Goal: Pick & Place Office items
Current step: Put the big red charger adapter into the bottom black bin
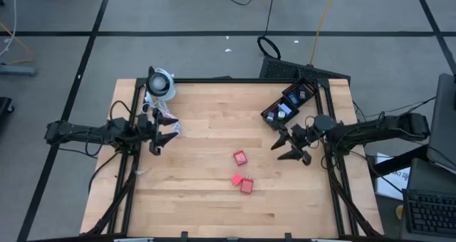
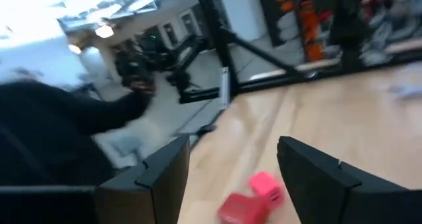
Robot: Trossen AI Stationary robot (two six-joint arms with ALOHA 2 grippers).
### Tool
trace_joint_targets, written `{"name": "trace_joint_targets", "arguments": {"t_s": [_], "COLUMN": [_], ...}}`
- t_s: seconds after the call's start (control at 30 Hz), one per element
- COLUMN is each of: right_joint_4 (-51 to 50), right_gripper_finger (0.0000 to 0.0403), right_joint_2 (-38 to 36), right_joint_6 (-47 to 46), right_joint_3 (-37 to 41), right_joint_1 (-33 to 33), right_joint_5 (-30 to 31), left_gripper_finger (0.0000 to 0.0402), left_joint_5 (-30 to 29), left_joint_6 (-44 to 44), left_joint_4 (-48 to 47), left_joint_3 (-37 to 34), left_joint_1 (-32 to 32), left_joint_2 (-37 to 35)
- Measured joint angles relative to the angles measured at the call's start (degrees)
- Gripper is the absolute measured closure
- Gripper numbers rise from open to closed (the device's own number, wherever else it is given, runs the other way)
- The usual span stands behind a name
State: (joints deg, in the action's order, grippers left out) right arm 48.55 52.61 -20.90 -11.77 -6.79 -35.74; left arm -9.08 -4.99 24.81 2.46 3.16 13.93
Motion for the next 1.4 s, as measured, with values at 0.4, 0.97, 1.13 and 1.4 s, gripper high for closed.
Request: {"name": "trace_joint_targets", "arguments": {"t_s": [0.4, 0.97, 1.13, 1.4], "right_joint_4": [0.62, 1.99, 2.18, 2.32], "right_gripper_finger": [0.0182, 0.0179, 0.0177, 0.0181], "right_joint_2": [5.08, 5.44, 5.45, 5.45], "right_joint_6": [14.31, 15.73, 15.62, 13.83], "right_joint_3": [0.00, -0.02, -0.02, -0.02], "right_joint_1": [7.94, 7.84, 7.83, 11.02], "right_joint_5": [22.11, 36.74, 35.33, 35.00], "left_gripper_finger": [0.0135, 0.0135, 0.0135, 0.0135], "left_joint_5": [-0.02, -10.03, -10.03, -10.39], "left_joint_6": [-4.31, -10.28, -10.21, -9.58], "left_joint_4": [2.35, 2.39, 2.30, 2.00], "left_joint_3": [0.00, 0.00, 0.00, 0.00], "left_joint_1": [0.00, -0.02, -0.02, -0.02], "left_joint_2": [0.00, 0.46, 0.46, 0.44]}}
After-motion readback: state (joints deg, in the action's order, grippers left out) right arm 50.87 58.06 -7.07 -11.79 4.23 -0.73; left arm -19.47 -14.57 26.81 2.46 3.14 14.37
